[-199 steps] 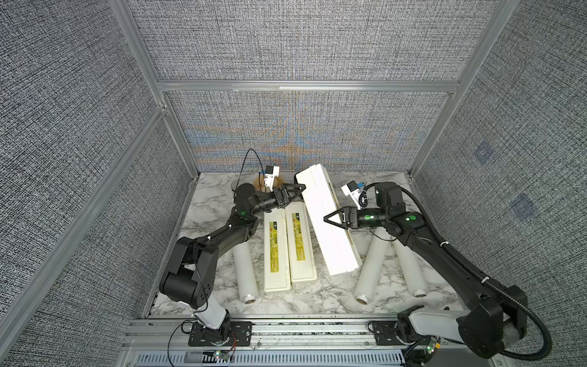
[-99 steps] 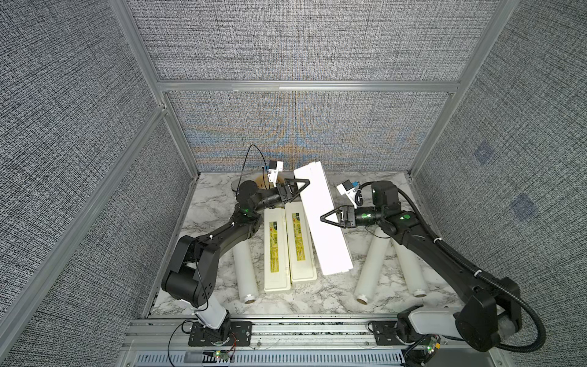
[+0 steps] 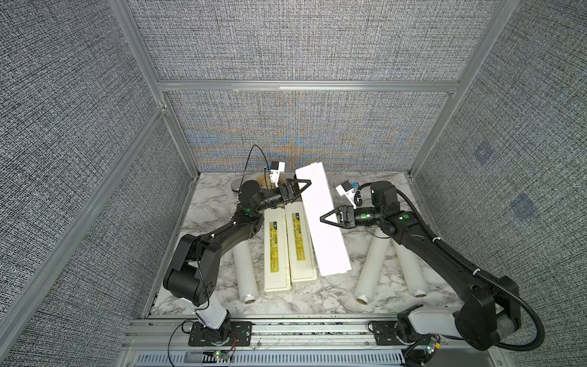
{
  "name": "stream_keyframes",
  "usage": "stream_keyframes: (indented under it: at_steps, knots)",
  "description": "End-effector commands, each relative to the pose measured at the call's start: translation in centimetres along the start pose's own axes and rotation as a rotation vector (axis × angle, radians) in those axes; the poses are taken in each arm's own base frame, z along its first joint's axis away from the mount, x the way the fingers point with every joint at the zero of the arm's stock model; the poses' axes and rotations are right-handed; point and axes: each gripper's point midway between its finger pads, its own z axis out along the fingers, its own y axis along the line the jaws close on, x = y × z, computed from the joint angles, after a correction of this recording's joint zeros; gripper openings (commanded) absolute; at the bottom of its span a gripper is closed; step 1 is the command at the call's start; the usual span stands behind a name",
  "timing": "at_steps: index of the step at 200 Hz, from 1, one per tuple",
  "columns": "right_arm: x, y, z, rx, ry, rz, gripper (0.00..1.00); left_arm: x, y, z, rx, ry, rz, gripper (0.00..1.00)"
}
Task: Put plastic wrap rolls into dispensers
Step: Open the lid of the plastic wrap cutting box.
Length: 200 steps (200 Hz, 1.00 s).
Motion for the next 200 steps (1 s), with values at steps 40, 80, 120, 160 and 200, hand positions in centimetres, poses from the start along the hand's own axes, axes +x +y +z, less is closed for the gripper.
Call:
stream_keyframes:
  at_steps: [40, 80, 120, 160, 200]
  knots:
    - [-0.8, 0.8, 0.1, -0.028, -0.009, -0.03, 0.88, 0.9, -0.5, 0.5, 0.04, 0.043, 0.008, 0.92]
    - [-0.8, 1.1, 0.2, -0.055, 0.001, -0.034, 0.87, 1.7, -2.5, 1.2, 0.14, 0.076, 0.013, 1.0]
    - [-0.5, 0.8, 0.2, -0.049, 0.006, -0.019, 0.86, 1.3, -2.3, 1.0, 0.132, 0.063, 0.006, 1.0]
    - [-0.6, 0.4, -0.1, -0.032, -0.009, -0.014, 0.86, 0.4, -1.2, 0.4, 0.023, 0.034, 0.02, 1.0]
    - [-0.6, 0.7, -0.1, -0.047, -0.004, -0.024, 0.86, -0.7, -1.0, 0.4, 0.005, 0.017, 0.021, 1.0]
